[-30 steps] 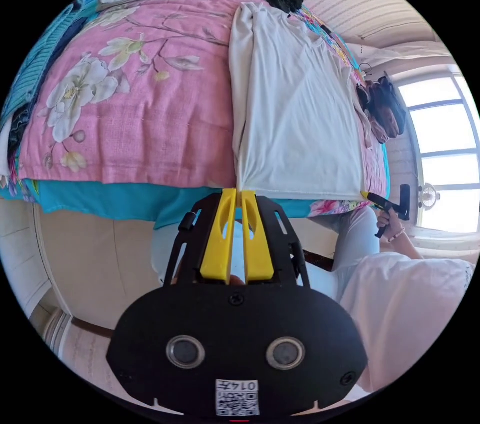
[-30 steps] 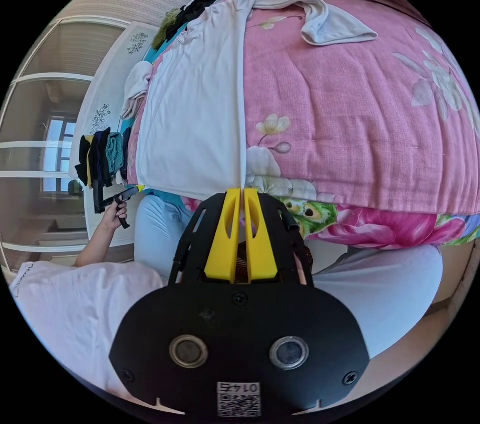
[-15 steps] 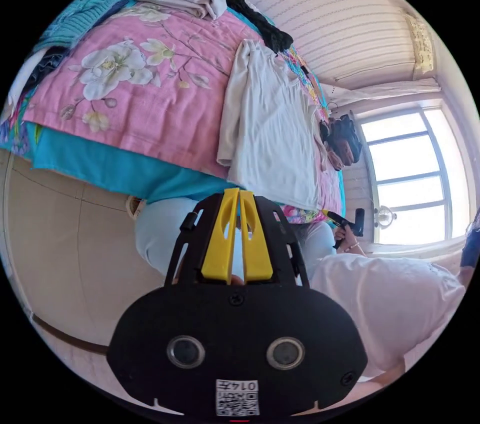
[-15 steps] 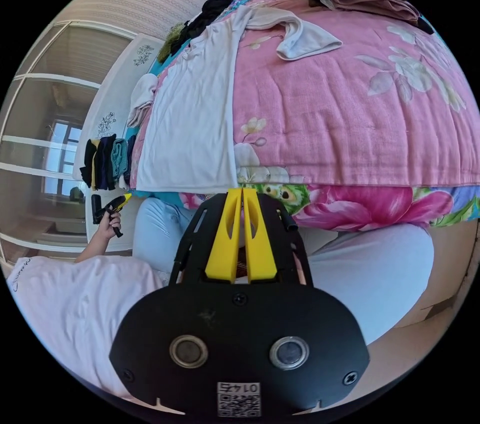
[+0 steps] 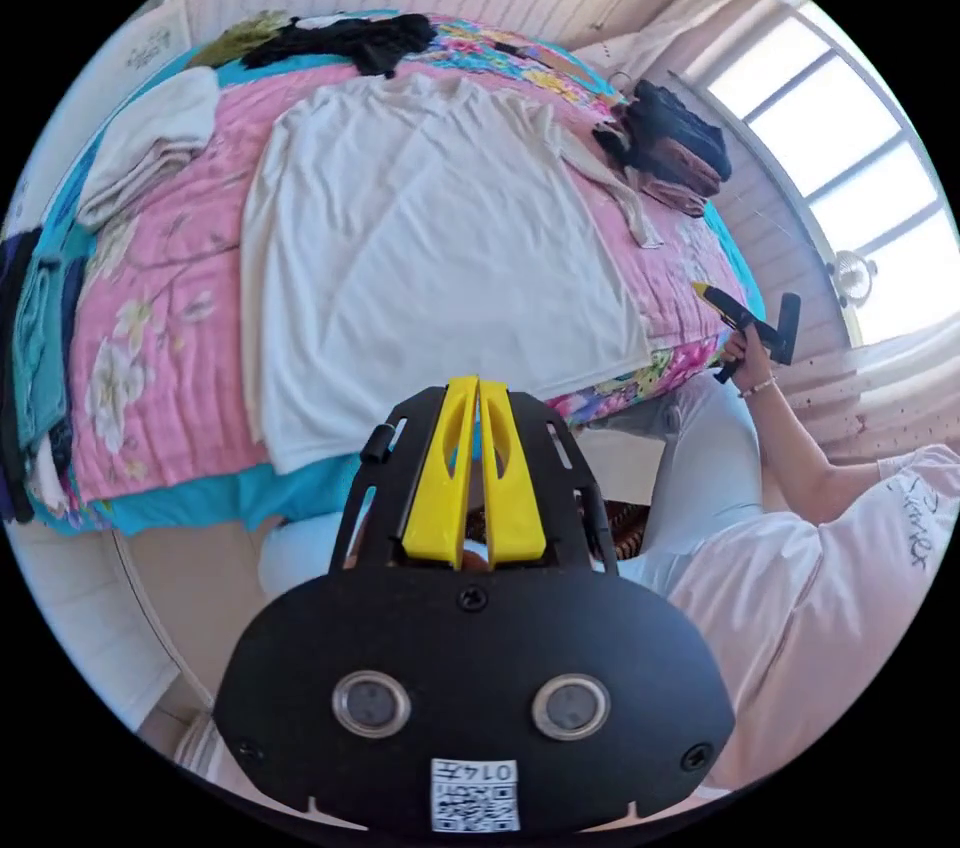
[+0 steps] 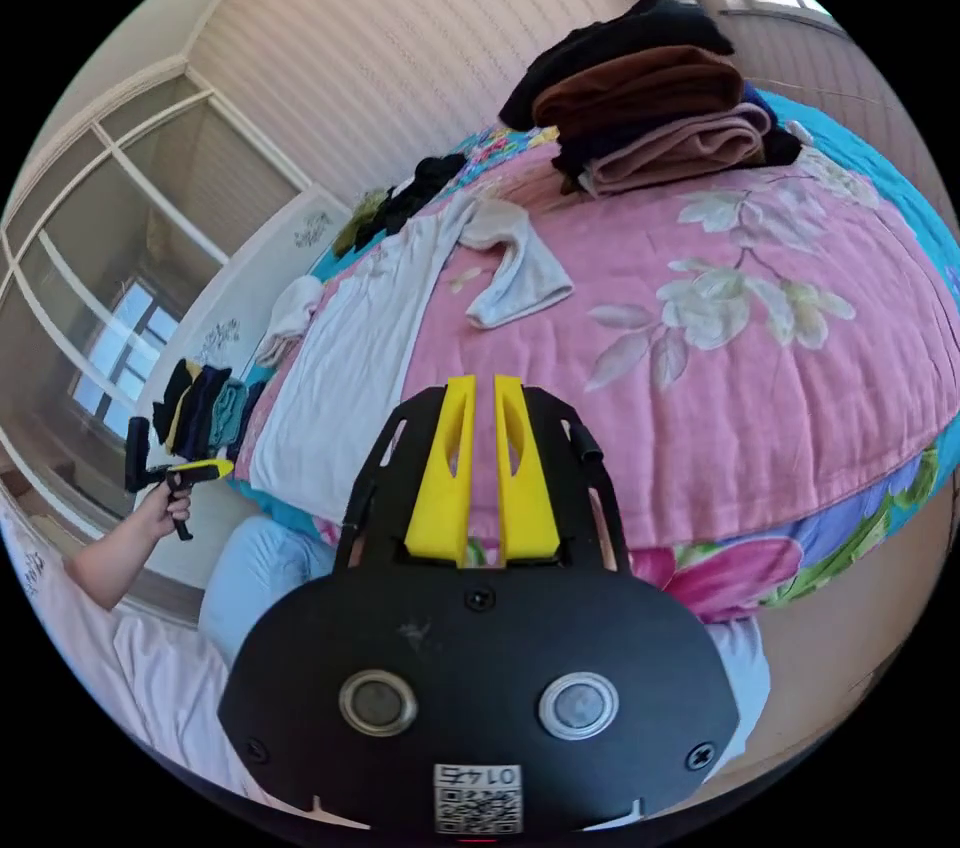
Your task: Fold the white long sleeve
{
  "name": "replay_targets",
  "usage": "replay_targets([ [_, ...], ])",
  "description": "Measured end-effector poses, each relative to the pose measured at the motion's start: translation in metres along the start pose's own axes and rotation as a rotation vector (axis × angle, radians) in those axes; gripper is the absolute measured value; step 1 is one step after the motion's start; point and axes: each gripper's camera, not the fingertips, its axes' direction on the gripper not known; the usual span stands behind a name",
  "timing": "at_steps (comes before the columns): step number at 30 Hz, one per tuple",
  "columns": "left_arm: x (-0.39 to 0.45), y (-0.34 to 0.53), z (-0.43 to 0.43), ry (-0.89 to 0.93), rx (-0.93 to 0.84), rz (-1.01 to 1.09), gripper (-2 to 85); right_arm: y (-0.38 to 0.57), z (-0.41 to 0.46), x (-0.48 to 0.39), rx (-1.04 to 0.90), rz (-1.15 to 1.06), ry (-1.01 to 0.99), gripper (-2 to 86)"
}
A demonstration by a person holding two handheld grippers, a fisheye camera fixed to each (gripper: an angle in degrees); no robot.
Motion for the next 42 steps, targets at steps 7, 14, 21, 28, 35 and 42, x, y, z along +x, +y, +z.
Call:
replay_targets([
  [7, 0.172, -0.116, 0.058, 0.109, 0.233, 0.303, 1.4, -0.058, -0.023, 0.014, 0.129, 0.015, 0.019, 11.9],
  [14, 0.274, -0.218, 0.129, 0.087, 0.185, 0.351, 7.3, -0.114, -0.023, 0.013, -0.055, -0.025, -0.069, 9.8],
  [21, 0.307, -0.281, 0.175, 0.083, -0.054, 0.257, 3.0, -0.147, -0.069, 0.043, -0.083, 0.167, -0.206, 1.5],
  [28, 0.33, -0.296, 0.13, 0.354, 0.01, 0.191, 1.0, -0.171, -0.172, 0.069, 0.194, 0.195, -0.433, 0.3],
  [35, 0.406, -0.307, 0.118, 0.494, 0.059, 0.282, 0.8, -0.181, -0.274, 0.115, 0.393, 0.225, -0.583, 0.2],
  [42, 0.466, -0.328, 0.14, 0.552, 0.028, 0.3, 0.7, -0.192, -0.323, 0.145, 0.524, 0.313, -0.535, 0.1],
])
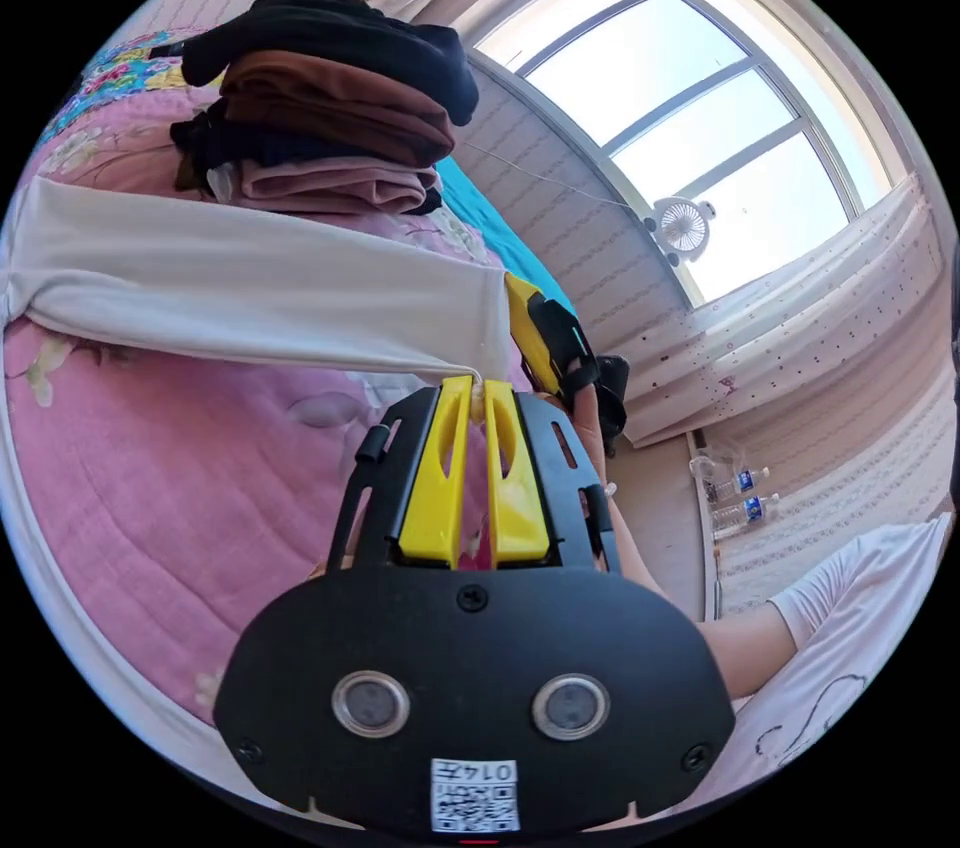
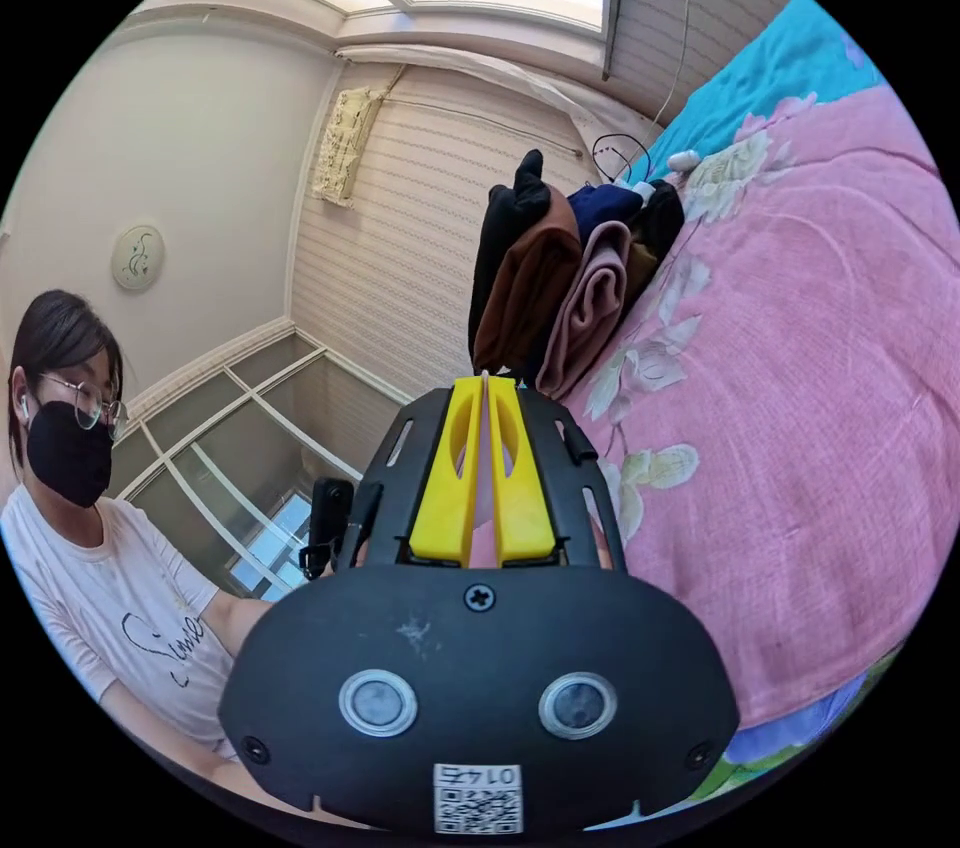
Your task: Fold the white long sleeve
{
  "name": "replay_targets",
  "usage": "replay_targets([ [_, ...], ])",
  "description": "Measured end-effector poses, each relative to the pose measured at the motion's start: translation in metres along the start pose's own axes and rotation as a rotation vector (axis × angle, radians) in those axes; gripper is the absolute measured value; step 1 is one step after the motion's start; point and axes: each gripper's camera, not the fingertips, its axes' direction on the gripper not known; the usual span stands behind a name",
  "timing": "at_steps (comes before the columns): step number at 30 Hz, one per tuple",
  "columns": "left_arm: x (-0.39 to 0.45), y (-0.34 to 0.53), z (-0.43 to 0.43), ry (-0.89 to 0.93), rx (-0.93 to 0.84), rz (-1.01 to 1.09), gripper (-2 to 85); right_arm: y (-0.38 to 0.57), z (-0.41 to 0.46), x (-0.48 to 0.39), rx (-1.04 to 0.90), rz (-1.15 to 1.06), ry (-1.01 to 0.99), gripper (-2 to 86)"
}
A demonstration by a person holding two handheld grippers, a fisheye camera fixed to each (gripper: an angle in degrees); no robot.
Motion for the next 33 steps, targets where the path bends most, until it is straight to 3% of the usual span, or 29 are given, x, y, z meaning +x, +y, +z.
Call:
replay_targets([
  [4, 0.003, -0.016, 0.024, -0.045, -0.043, -0.024, 0.9, -0.016, 0.016, 0.007, -0.011, 0.046, 0.058, 0.1],
  [9, 0.005, -0.028, 0.056, -0.123, -0.125, -0.054, 1.5, -0.036, 0.032, 0.007, -0.065, 0.125, 0.304, 0.1],
  [17, 0.015, -0.04, 0.07, -0.149, -0.144, -0.026, 3.0, -0.057, 0.053, 0.007, -0.127, 0.158, 0.531, 0.2],
  [28, 0.017, -0.003, -0.001, -0.106, 0.03, 0.054, 5.2, -0.059, 0.037, 0.014, 0.026, 0.184, 0.425, 0.9],
  [33, -0.002, 0.011, 0.013, -0.095, -0.06, -0.031, 5.3, -0.038, 0.075, 0.007, -0.136, 0.102, 0.369, 5.3],
])
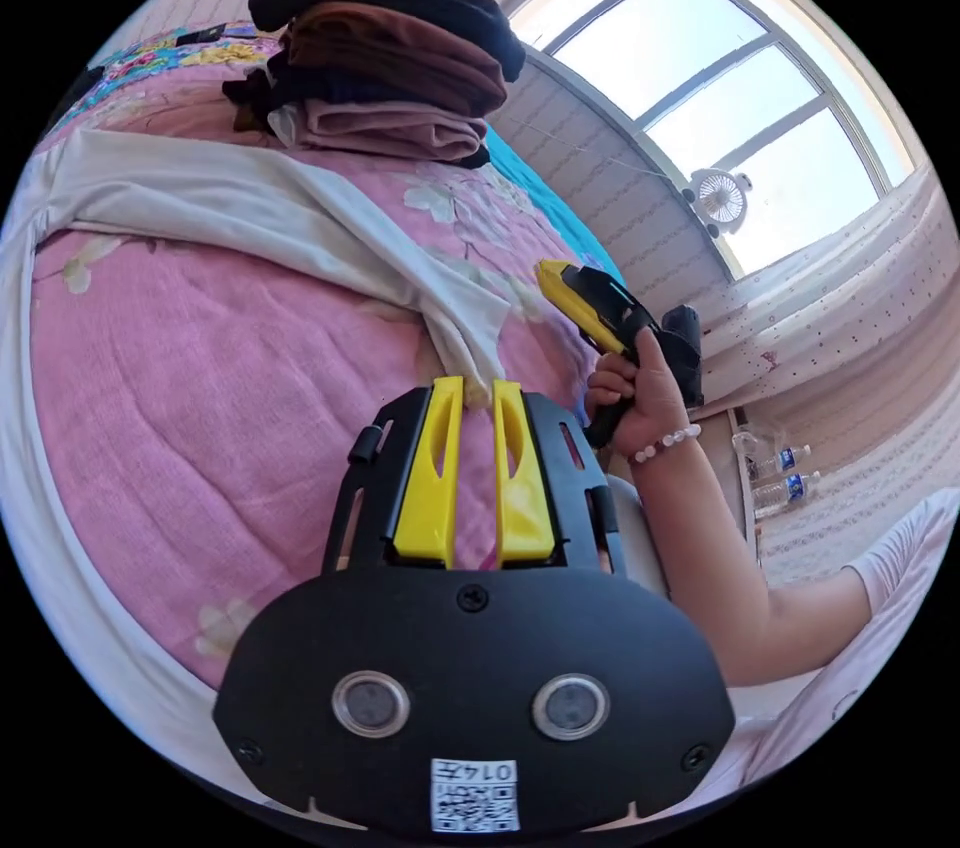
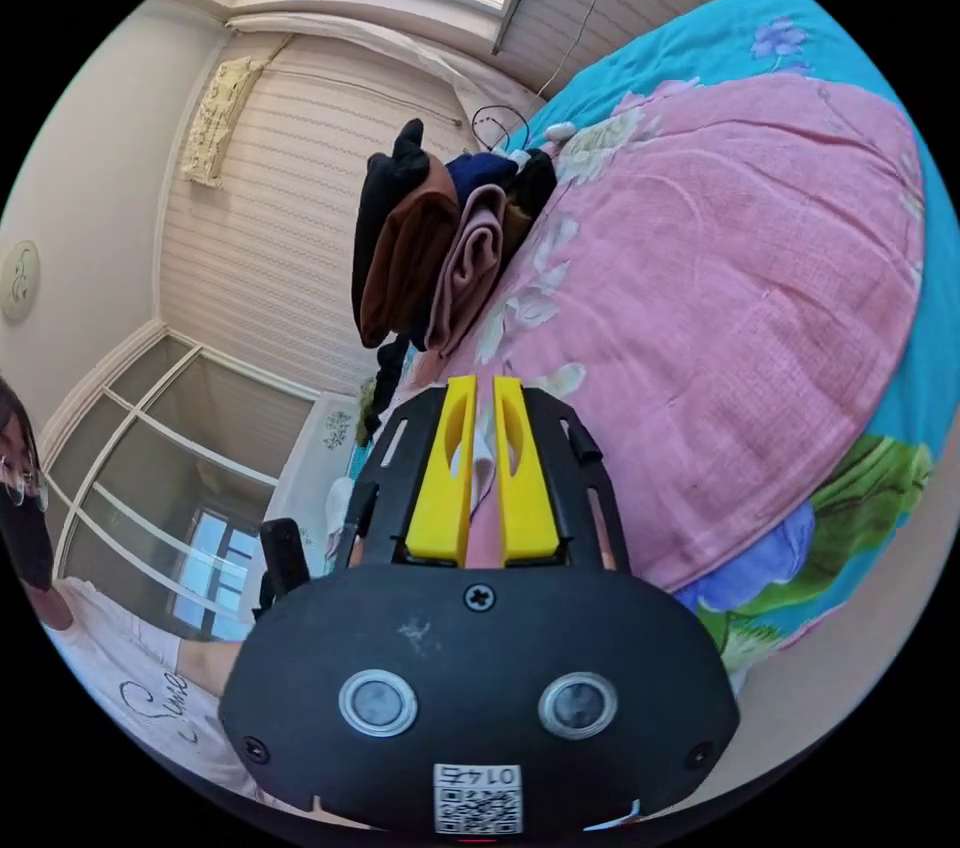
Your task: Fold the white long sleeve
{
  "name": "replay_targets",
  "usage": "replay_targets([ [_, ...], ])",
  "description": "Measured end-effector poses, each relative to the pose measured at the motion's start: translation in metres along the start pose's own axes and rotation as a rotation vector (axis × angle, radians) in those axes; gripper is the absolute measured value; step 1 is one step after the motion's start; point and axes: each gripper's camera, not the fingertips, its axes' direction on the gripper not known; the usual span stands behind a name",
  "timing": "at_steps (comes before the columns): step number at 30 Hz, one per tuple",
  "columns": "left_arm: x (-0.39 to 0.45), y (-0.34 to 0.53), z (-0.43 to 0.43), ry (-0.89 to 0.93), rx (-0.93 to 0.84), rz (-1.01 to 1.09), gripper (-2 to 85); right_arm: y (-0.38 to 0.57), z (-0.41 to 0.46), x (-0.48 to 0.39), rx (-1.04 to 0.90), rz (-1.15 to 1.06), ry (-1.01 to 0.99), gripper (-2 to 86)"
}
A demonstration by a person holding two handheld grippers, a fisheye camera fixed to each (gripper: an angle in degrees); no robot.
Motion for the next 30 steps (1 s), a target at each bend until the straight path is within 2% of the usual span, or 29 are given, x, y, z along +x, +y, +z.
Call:
replay_targets([
  [3, -0.005, -0.001, 0.005, 0.021, -0.005, -0.021, 5.2, 0.0, 0.038, -0.009, -0.22, -0.064, 0.008, 7.2],
  [6, -0.005, -0.002, 0.009, 0.029, -0.015, -0.006, 5.0, 0.005, 0.066, -0.023, -0.356, -0.158, 0.233, 2.8],
  [8, -0.007, -0.002, 0.011, 0.045, -0.016, -0.015, 4.9, 0.004, 0.075, -0.023, -0.38, -0.189, 0.274, 1.7],
  [10, -0.008, -0.003, 0.013, 0.076, -0.002, -0.023, 4.7, 0.0, 0.076, -0.016, -0.352, -0.19, 0.259, 1.1],
  [13, -0.005, -0.004, 0.019, 0.117, 0.033, -0.014, 4.4, -0.007, 0.059, 0.004, -0.193, -0.166, 0.199, 0.6],
  [15, 0.0, -0.005, 0.031, 0.083, 0.036, 0.003, 4.4, -0.008, 0.048, 0.021, -0.057, -0.156, 0.165, 0.4],
  [17, 0.003, -0.006, 0.041, 0.049, 0.024, 0.012, 4.4, -0.007, 0.05, 0.032, -0.012, -0.159, 0.16, 0.3],
  [23, 0.005, 0.004, 0.068, -0.019, -0.057, 0.063, 4.7, -0.005, 0.078, 0.072, -0.033, -0.139, 0.269, 0.2],
  [26, 0.003, 0.016, 0.062, -0.02, -0.05, 0.078, 4.7, 0.0, 0.079, 0.106, -0.027, -0.071, 0.206, 0.1],
  [28, 0.008, 0.02, 0.051, -0.026, -0.003, 0.124, 4.5, 0.006, 0.075, 0.126, 0.001, -0.031, 0.171, 0.0],
  [30, 0.017, 0.021, 0.041, -0.115, 0.064, 0.233, 4.2, 0.016, 0.069, 0.15, 0.051, 0.004, 0.169, -0.1],
])
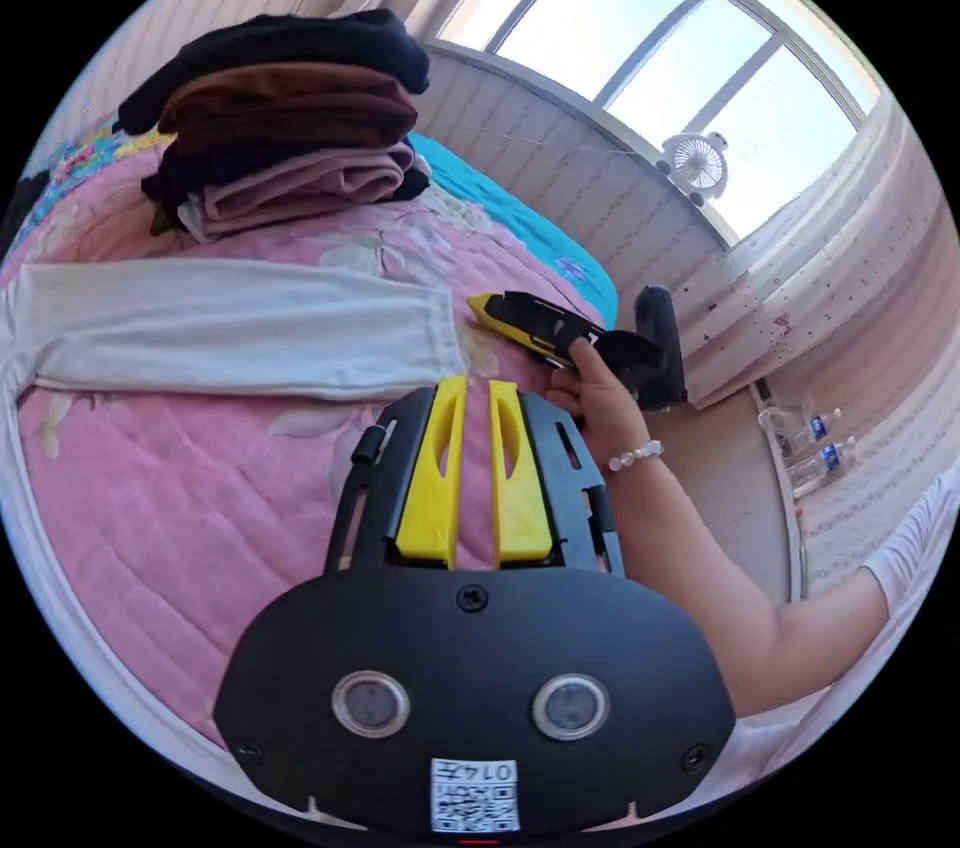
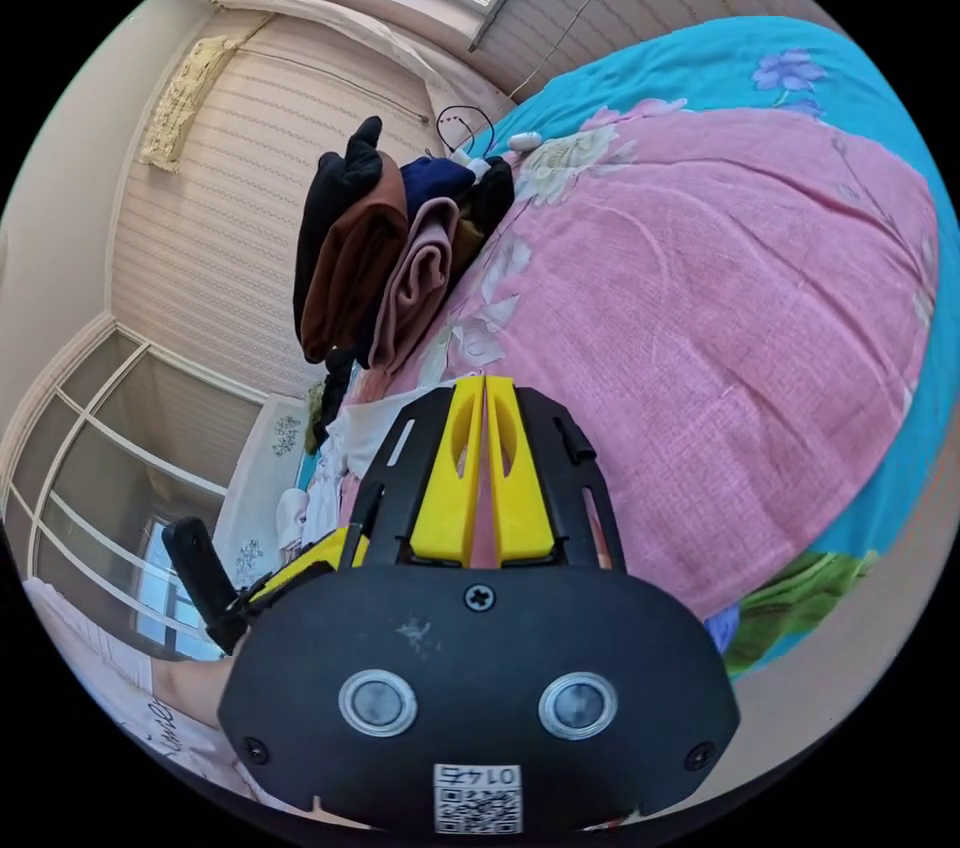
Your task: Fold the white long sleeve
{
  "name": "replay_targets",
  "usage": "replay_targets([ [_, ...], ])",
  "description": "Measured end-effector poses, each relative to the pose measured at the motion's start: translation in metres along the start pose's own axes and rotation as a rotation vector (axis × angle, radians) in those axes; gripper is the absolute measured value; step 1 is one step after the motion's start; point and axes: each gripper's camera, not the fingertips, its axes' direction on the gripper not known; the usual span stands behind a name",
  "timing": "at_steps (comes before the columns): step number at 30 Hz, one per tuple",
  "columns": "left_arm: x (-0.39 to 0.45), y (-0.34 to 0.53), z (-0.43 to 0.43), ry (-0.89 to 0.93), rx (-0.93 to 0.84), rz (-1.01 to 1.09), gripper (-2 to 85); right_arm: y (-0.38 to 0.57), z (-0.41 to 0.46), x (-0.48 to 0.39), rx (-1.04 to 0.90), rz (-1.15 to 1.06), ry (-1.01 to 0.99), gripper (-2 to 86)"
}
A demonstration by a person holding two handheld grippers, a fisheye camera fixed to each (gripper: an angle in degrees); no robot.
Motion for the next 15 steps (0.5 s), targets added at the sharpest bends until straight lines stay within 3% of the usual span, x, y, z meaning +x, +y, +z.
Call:
replay_targets([
  [2, 0.001, -0.001, 0.006, -0.066, -0.002, 0.052, 3.3, 0.008, 0.001, 0.015, 0.029, 0.008, -0.009, -0.2],
  [6, -0.022, 0.019, 0.055, -0.028, -0.203, 0.012, -0.2, 0.027, 0.018, 0.039, 0.03, -0.04, -0.006, -0.2],
  [10, -0.027, 0.041, 0.05, -0.015, -0.16, 0.052, 1.2, 0.043, 0.04, 0.056, -0.002, -0.108, 0.039, -0.2],
  [15, -0.016, 0.098, 0.001, 0.091, -0.093, 0.261, 5.8, 0.077, 0.075, 0.079, -0.036, -0.224, 0.1, -0.2],
])
